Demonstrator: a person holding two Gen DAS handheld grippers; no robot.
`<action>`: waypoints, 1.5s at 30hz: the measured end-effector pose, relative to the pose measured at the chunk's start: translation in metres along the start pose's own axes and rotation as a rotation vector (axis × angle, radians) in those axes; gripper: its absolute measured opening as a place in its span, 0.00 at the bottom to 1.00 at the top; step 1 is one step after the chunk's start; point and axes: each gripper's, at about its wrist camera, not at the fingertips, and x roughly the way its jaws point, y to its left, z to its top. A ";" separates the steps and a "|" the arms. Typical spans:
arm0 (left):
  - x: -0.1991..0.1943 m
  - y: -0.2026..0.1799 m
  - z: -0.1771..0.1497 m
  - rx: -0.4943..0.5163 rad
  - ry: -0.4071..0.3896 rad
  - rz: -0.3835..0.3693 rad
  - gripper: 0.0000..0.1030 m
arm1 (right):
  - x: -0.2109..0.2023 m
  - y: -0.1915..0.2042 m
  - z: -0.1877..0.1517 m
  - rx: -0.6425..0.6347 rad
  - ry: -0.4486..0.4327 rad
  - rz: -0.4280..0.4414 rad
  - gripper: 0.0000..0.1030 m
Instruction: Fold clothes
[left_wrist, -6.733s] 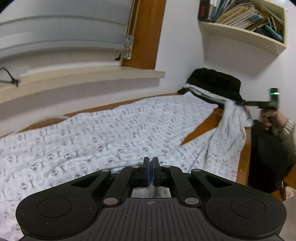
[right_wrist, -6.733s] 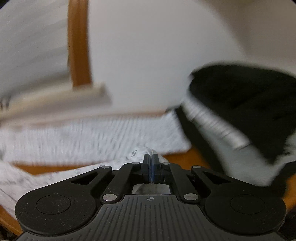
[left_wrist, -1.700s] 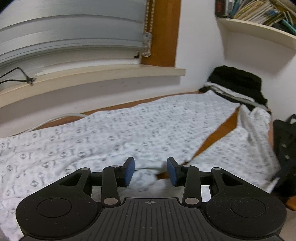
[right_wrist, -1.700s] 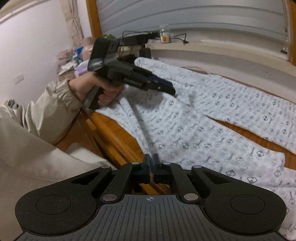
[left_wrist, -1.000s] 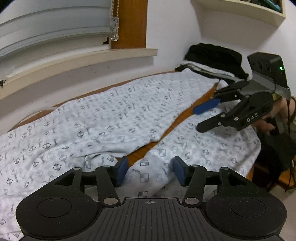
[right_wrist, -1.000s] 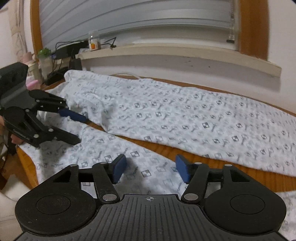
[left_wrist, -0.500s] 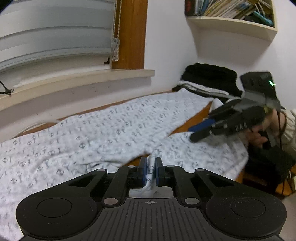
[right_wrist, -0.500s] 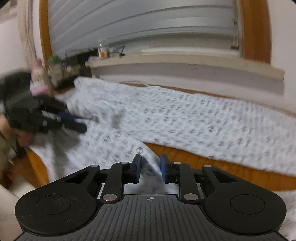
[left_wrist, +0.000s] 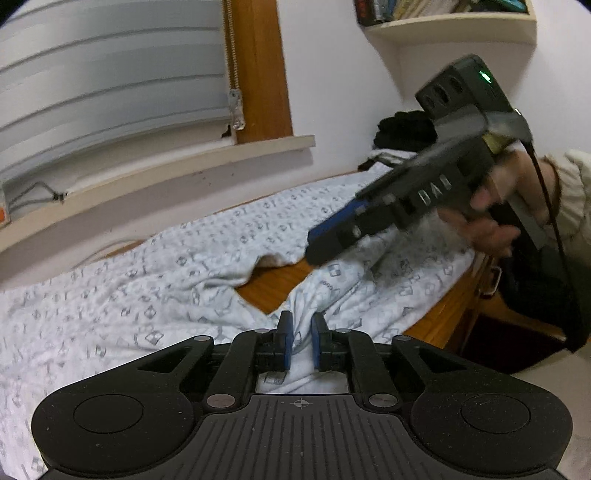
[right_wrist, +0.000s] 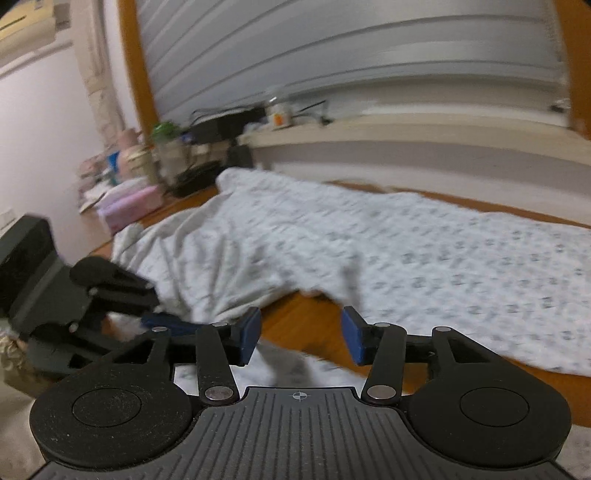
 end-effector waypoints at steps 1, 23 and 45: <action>-0.001 0.003 0.000 -0.015 0.001 -0.005 0.12 | 0.000 0.004 -0.001 -0.010 0.007 0.005 0.47; -0.014 0.047 -0.012 -0.116 0.040 0.067 0.37 | 0.005 0.018 0.003 -0.004 0.034 0.052 0.37; -0.017 0.053 0.022 -0.091 -0.014 0.047 0.42 | 0.001 0.031 0.025 -0.171 -0.139 -0.066 0.04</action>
